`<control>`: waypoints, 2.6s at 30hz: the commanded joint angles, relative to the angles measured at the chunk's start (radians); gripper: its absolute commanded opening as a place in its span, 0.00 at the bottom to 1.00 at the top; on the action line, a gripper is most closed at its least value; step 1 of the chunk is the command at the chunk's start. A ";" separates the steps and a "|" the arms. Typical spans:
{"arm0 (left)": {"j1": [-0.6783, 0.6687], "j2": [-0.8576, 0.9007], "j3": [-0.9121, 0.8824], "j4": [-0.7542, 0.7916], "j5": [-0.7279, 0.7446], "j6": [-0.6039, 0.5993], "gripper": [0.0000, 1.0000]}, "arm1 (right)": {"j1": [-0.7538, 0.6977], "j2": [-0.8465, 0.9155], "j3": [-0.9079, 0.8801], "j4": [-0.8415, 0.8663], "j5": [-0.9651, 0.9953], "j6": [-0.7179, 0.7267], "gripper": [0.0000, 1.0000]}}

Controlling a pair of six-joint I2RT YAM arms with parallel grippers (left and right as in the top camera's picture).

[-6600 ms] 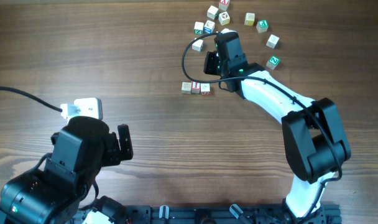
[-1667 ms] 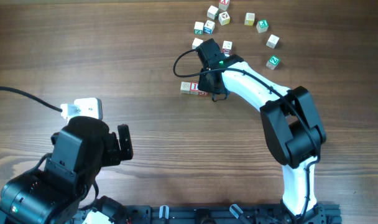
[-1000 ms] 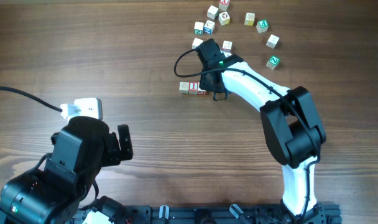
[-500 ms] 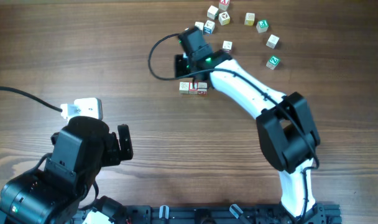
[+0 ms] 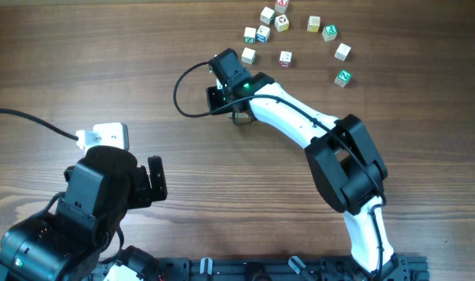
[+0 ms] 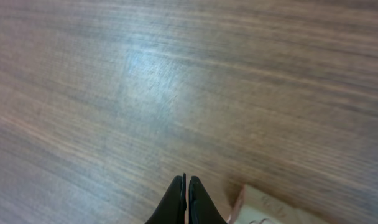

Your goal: Form a horizontal line

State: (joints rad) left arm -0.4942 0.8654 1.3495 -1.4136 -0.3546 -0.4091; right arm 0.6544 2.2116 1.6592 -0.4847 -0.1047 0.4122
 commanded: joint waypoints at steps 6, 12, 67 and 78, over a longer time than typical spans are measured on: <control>0.004 -0.002 -0.001 0.002 -0.010 -0.017 1.00 | 0.014 0.023 0.001 -0.061 0.055 -0.014 0.05; 0.004 -0.002 -0.001 0.002 -0.010 -0.017 1.00 | 0.014 0.023 0.001 -0.079 0.089 0.007 0.05; 0.004 -0.002 -0.001 0.002 -0.010 -0.017 1.00 | -0.067 0.024 0.037 -0.081 0.357 0.163 0.05; 0.004 -0.002 -0.001 0.002 -0.010 -0.017 1.00 | -0.067 0.025 0.035 -0.108 0.359 0.166 0.04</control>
State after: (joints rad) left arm -0.4942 0.8658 1.3495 -1.4136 -0.3546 -0.4095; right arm 0.5907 2.2124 1.7081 -0.5838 0.2626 0.5606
